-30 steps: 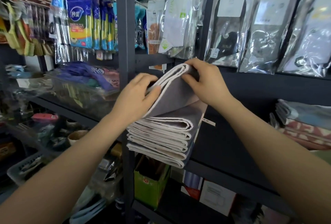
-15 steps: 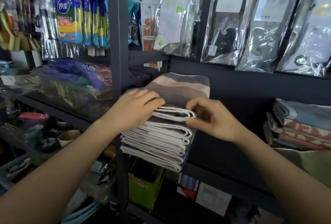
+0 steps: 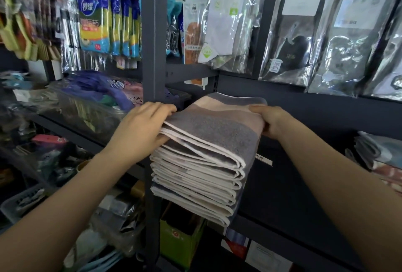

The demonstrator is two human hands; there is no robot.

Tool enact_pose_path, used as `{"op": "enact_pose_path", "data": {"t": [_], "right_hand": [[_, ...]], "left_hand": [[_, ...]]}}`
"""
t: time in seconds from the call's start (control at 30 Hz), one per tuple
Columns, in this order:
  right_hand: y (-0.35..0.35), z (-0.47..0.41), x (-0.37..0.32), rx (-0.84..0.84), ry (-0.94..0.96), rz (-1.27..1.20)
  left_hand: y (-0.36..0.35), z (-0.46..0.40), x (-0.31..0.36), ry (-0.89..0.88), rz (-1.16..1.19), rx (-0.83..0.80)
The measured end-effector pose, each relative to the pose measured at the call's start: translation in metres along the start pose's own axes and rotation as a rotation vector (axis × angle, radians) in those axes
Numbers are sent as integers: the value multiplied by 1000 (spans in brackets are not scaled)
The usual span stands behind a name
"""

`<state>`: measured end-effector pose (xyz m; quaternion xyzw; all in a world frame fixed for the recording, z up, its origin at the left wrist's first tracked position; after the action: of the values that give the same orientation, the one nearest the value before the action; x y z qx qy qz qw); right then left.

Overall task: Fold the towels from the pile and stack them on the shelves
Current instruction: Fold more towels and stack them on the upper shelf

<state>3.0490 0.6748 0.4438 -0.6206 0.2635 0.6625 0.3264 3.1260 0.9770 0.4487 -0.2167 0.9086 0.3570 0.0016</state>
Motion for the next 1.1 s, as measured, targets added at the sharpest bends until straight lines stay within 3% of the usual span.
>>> {"op": "enact_pose_path", "data": {"t": [0.17,0.3,0.4,0.47,0.53,0.57,0.63,0.7,0.77,0.83,0.9,1.1], "right_hand": [[-15,-13,-20,26,160,-77],[0,-17,-1,91,67,185],[12,-14,-3,85,98,293],[14,-5,-7,161,221,519],[3,21,-15,203,543,755],[-7,43,-18,125,729,774],[-26,89,-18,-235,976,737],[-36,130,-10,-585,1096,850],[-31,149,-1,-774,1084,1035],[-19,152,2,-807,1037,1145],[-13,148,-1,-735,1063,1163],[-11,145,-18,-505,1214,925]], "left_hand": [[3,-11,-2,-197,-112,248],[-8,-6,-1,-303,-103,18],[1,0,2,-244,17,-145],[10,-2,8,-210,132,-160],[11,-7,21,-210,205,-142],[9,-9,29,-215,229,-147],[-2,-13,43,-220,256,-182],[-10,-16,49,-188,306,-194],[-13,-21,47,-121,370,-200],[-16,-23,43,-97,379,-237],[-19,-25,43,-123,364,-275],[-9,-40,43,-7,463,-295]]}}
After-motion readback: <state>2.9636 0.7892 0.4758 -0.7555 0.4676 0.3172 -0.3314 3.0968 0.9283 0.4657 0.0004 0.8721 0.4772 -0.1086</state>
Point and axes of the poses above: each hand's wrist, its own z-axis away from the middle knuckle, its own y-axis out of the back of the hand, x = y × z, the point moved 4 cm from there along -z, towards the middle knuckle, and after that the axes turned 2 degrees about -x, right-handed, at the moved point
